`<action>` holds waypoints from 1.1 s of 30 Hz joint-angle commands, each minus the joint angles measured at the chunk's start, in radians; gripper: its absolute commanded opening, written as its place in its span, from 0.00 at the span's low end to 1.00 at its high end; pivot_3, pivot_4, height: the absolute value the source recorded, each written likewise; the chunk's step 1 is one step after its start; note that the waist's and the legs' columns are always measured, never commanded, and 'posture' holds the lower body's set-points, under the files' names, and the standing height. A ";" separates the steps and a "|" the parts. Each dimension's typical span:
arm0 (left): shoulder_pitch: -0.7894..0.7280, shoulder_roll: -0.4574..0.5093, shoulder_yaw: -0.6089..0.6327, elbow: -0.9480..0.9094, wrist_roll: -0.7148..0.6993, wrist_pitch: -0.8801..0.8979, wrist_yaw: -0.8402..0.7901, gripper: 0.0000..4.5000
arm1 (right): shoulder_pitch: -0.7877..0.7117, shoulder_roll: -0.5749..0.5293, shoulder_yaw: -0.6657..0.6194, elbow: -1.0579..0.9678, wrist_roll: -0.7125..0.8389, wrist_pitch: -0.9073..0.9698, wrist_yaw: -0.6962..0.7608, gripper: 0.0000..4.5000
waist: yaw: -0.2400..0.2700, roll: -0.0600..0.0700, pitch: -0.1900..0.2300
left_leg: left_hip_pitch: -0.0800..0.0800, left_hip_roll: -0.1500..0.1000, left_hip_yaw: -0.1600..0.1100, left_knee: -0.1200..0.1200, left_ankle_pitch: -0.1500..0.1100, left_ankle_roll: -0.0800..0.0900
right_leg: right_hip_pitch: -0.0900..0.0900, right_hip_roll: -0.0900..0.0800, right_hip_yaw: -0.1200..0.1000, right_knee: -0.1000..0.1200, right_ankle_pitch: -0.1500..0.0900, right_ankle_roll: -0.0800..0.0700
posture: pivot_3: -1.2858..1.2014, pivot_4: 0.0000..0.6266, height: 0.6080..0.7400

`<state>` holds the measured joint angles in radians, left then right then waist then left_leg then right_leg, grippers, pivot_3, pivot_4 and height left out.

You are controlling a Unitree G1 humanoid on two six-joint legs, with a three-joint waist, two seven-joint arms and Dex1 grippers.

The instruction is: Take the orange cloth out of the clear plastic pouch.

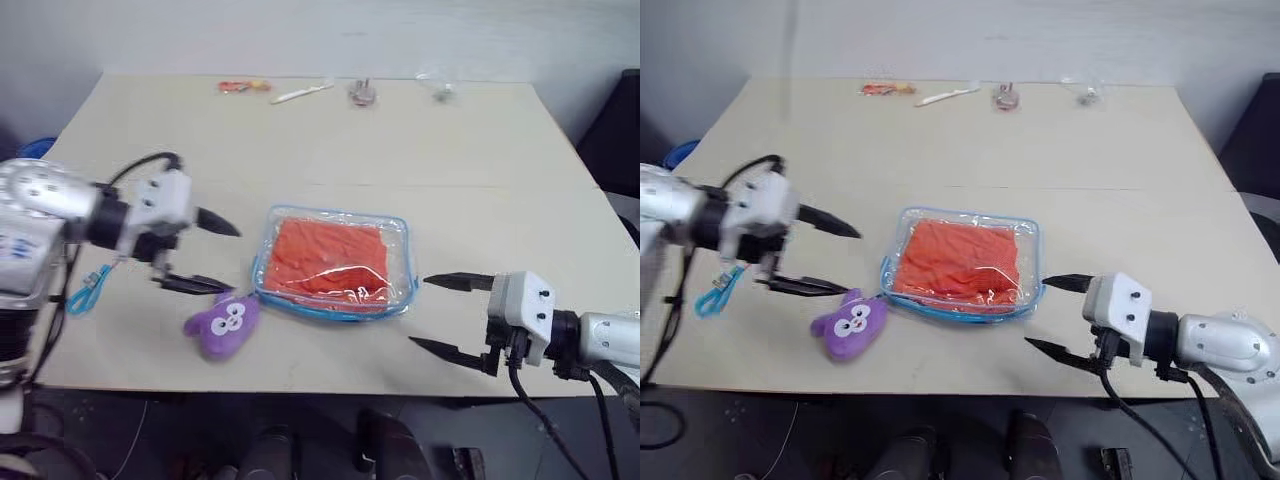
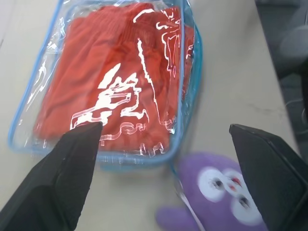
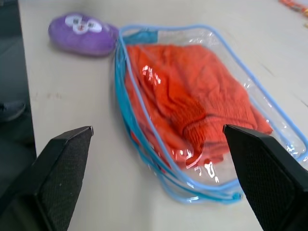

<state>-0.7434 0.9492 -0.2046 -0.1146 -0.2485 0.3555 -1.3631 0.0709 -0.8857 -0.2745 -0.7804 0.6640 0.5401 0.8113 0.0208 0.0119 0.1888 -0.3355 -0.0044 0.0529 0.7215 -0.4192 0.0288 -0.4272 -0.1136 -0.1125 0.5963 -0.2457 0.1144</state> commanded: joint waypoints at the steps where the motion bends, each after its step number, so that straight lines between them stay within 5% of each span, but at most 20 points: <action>1: -0.031 -0.030 -0.065 -0.017 0.108 -0.095 0.018 1.00 | -0.016 0.014 -0.016 -0.067 0.050 0.066 -0.089 1.00 | -0.002 0.000 0.000 | 0.000 0.000 0.000 -0.001 0.000 0.000 | -0.001 0.000 0.001 0.000 0.000 0.000 | 0.52 0.24 1.00; 10: -0.001 -0.088 -0.139 0.052 0.314 -0.326 0.108 1.00 | 0.002 0.038 0.010 -0.119 0.044 0.101 -0.174 1.00 | 0.008 0.000 0.000 | -0.001 0.000 0.002 0.000 0.000 0.001 | -0.001 0.000 0.001 -0.001 0.000 0.000 | 0.52 0.24 1.00; 24: 0.079 -0.165 -0.076 -0.052 0.333 -0.164 0.243 1.00 | 0.013 0.058 0.041 -0.115 0.016 0.089 -0.211 1.00 | 0.006 0.000 0.000 | -0.001 0.000 -0.003 0.000 0.000 0.001 | -0.001 0.000 0.001 -0.001 0.000 0.000 | 0.52 0.24 1.00; 33: 0.131 -0.206 -0.026 -0.150 0.315 -0.093 0.333 0.38 | 0.049 0.060 0.078 -0.125 -0.037 0.070 -0.205 1.00 | 0.006 0.000 0.000 | -0.001 0.000 -0.007 0.001 0.000 0.001 | -0.001 -0.001 0.001 0.000 0.000 0.000 | 0.52 0.24 1.00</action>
<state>-0.6186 0.7469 -0.2646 -0.2087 0.0807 0.2492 -1.0518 0.1099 -0.8284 -0.1983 -0.8664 0.6397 0.6318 0.6021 0.0271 0.0115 0.1887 -0.3363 -0.0044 0.0463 0.7222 -0.4195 0.0301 -0.4277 -0.1142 -0.1118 0.5959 -0.2455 0.1148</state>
